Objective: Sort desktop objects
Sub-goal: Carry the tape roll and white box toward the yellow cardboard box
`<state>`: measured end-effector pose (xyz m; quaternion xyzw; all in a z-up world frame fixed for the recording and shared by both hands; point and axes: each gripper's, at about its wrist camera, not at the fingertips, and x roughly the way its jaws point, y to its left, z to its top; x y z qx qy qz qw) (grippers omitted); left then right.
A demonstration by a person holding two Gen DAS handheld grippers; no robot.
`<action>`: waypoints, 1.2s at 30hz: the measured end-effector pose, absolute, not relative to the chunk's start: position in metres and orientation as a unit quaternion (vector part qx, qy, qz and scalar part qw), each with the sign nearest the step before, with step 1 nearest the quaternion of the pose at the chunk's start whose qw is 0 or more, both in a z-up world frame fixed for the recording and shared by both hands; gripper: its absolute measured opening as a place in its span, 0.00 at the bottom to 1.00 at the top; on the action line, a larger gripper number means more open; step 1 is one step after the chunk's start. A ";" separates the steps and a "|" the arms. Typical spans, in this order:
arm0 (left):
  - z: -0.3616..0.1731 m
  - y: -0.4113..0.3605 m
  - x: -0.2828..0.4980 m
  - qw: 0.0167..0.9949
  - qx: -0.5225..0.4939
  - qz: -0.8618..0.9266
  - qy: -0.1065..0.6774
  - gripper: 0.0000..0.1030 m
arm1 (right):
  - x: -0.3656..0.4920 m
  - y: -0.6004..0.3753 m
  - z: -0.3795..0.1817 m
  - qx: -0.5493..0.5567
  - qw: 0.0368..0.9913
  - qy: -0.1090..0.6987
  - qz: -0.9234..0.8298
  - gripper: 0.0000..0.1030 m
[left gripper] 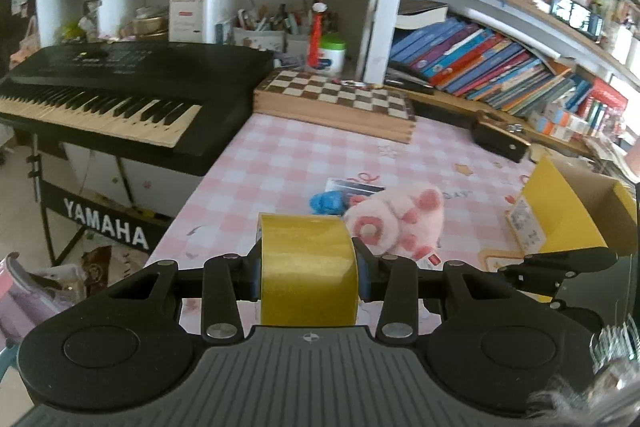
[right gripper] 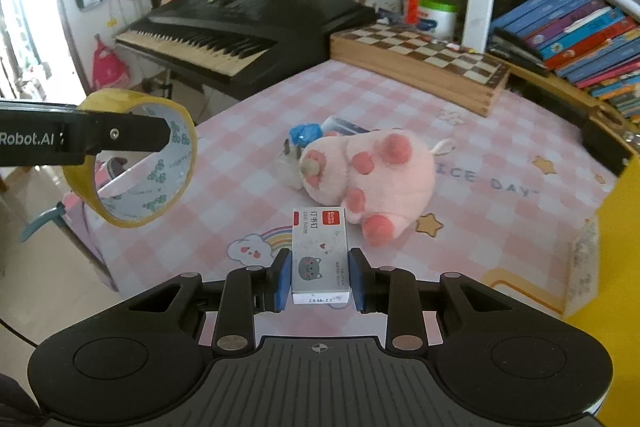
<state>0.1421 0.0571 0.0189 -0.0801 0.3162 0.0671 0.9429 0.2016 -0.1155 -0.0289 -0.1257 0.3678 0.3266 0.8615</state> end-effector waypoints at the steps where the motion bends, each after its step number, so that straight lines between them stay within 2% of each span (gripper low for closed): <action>1: 0.019 0.056 0.140 0.944 -0.080 0.062 0.315 0.37 | 0.199 -0.117 -0.026 -0.124 0.864 0.366 0.322 0.29; 17: 0.028 0.055 0.095 0.954 -0.086 -0.015 0.287 0.37 | 0.144 -0.126 0.001 -0.114 0.896 0.344 0.258 0.29; 36: 0.031 0.066 0.017 0.952 -0.078 -0.079 0.285 0.37 | 0.050 -0.118 0.006 -0.096 0.907 0.348 0.215 0.29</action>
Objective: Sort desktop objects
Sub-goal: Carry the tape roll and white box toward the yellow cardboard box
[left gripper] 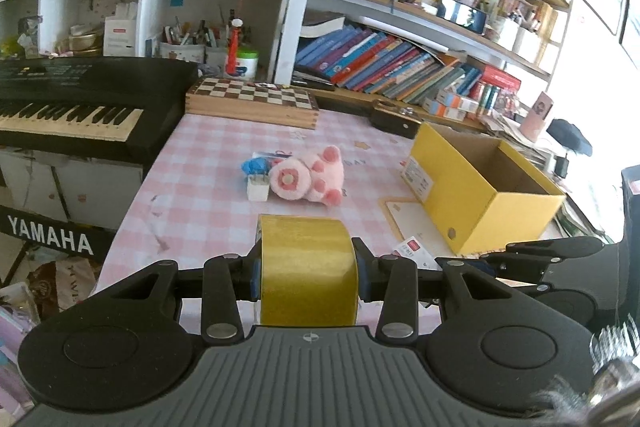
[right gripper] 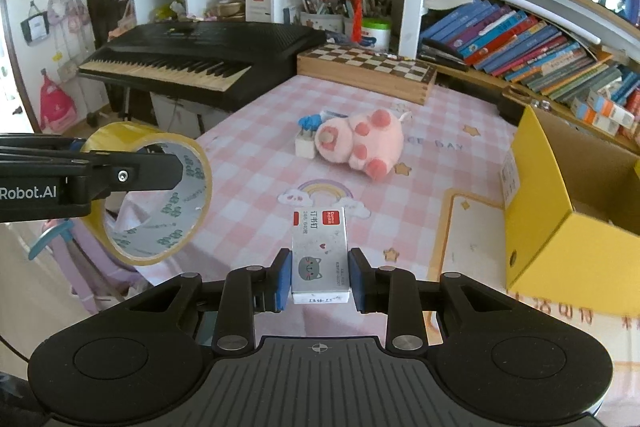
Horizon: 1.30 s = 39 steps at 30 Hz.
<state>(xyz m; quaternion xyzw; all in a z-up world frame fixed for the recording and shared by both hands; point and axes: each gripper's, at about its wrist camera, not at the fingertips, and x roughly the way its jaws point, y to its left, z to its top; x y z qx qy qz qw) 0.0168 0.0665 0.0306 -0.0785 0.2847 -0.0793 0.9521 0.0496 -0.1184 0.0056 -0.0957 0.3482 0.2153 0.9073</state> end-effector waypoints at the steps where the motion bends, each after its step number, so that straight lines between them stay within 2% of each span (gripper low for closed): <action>1: 0.030 0.066 0.014 0.952 -0.077 -0.083 0.285 0.37 | 0.046 -0.119 0.005 -0.094 0.908 0.349 0.212 0.29; 22: 0.022 0.019 0.010 0.933 -0.030 -0.179 0.310 0.36 | 0.005 -0.173 -0.005 -0.036 0.921 0.371 0.110 0.29; 39: 0.023 -0.080 0.041 0.914 0.006 -0.253 0.318 0.37 | 0.007 -0.271 -0.003 0.006 0.924 0.380 0.038 0.29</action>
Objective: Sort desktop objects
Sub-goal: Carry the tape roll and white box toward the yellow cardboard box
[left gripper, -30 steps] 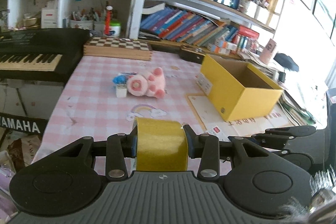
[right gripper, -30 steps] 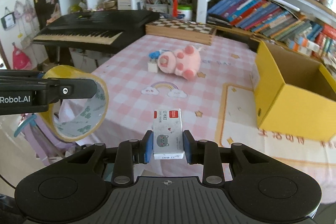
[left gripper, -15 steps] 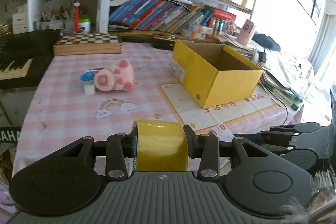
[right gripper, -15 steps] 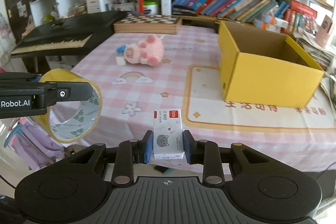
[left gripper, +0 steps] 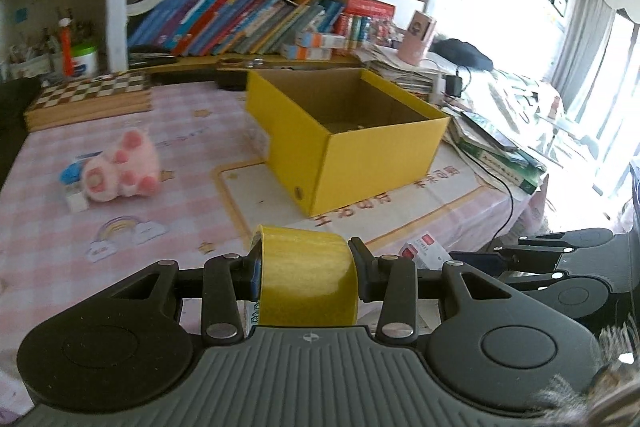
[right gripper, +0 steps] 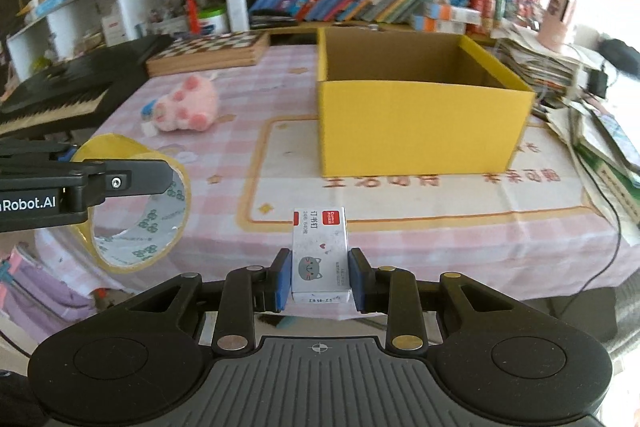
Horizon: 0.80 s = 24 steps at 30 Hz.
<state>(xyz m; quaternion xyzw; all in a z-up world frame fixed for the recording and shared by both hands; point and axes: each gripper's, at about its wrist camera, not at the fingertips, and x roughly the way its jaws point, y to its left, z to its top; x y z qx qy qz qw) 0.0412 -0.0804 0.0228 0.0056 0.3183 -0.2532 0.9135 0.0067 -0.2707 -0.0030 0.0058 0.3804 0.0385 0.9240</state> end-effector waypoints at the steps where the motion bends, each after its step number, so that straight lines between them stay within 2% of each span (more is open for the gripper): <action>1: 0.023 -0.086 0.042 0.913 0.007 -0.256 0.319 0.37 | 0.007 -0.277 -0.003 0.008 0.924 0.381 0.036 0.29; 15: 0.028 -0.173 0.061 0.907 0.023 -0.278 0.315 0.37 | 0.027 -0.356 0.000 0.017 0.926 0.377 0.029 0.29; 24: 0.055 -0.216 0.088 0.920 0.014 -0.273 0.283 0.37 | 0.055 -0.394 0.021 0.001 0.938 0.341 0.059 0.29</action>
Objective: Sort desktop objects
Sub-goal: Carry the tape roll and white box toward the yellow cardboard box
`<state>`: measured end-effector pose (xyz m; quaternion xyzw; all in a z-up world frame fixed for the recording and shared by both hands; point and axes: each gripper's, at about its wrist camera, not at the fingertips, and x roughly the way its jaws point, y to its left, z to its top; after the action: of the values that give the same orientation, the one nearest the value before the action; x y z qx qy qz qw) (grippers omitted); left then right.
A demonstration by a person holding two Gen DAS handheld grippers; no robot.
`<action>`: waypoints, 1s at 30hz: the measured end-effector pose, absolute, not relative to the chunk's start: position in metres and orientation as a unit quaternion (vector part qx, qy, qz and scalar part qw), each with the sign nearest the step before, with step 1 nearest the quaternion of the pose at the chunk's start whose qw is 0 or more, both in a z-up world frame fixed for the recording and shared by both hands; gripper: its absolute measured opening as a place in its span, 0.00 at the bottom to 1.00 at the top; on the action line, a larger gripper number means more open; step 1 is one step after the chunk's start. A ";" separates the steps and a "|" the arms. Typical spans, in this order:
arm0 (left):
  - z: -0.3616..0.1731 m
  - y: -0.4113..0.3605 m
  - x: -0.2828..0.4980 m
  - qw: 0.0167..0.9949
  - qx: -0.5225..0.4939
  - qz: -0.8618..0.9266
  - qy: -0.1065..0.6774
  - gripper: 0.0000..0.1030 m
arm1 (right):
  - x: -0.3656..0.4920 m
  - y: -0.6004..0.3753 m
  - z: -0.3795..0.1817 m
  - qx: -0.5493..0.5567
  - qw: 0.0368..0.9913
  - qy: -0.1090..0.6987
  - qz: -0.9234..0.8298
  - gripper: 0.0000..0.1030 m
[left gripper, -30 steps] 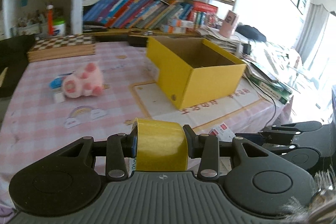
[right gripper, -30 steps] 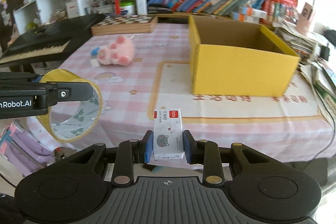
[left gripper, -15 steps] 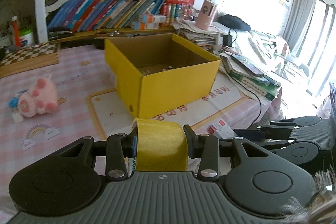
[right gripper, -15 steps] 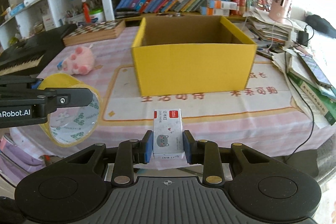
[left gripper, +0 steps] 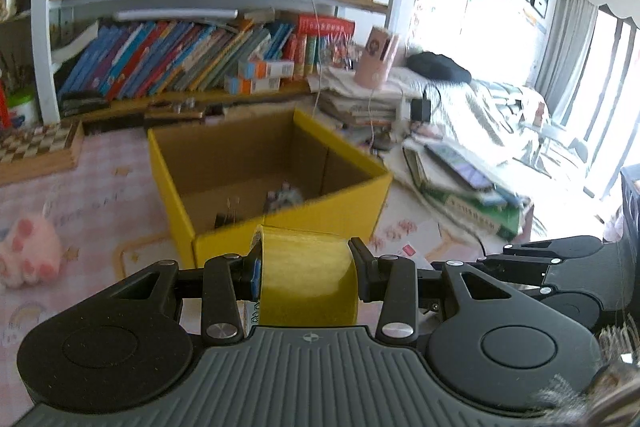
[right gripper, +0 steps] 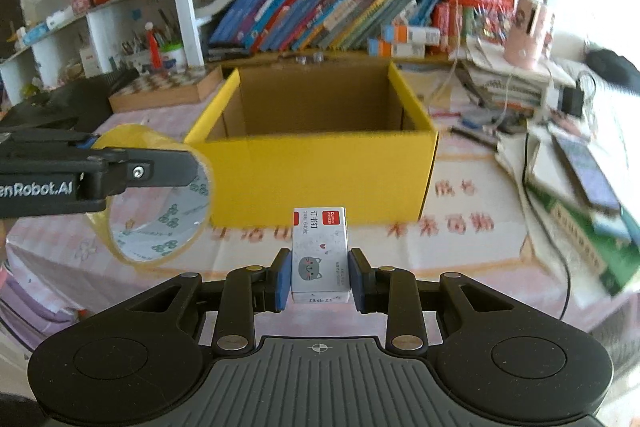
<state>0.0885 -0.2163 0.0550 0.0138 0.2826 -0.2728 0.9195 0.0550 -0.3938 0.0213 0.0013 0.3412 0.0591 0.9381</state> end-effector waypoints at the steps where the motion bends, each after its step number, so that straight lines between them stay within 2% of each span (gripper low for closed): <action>1: 0.059 -0.220 0.093 0.922 0.014 -0.270 0.277 0.37 | 0.059 -0.397 0.025 -0.002 0.940 0.335 0.064 0.29; 13: 0.088 -0.252 0.142 0.941 0.042 -0.240 0.236 0.37 | 0.121 -0.417 0.058 -0.051 0.954 0.276 0.110 0.29; 21: 0.083 -0.263 0.183 0.941 0.064 -0.215 0.252 0.37 | 0.170 -0.415 0.060 -0.120 0.946 0.268 0.135 0.29; 30: 0.063 -0.272 0.238 0.934 0.079 -0.189 0.292 0.37 | 0.233 -0.403 0.045 -0.177 0.924 0.296 0.166 0.29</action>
<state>0.2383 -0.2723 0.0628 0.0793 0.2919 -0.1894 0.9342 0.2327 -0.4033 0.0449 -0.1769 0.2962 0.1663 0.9237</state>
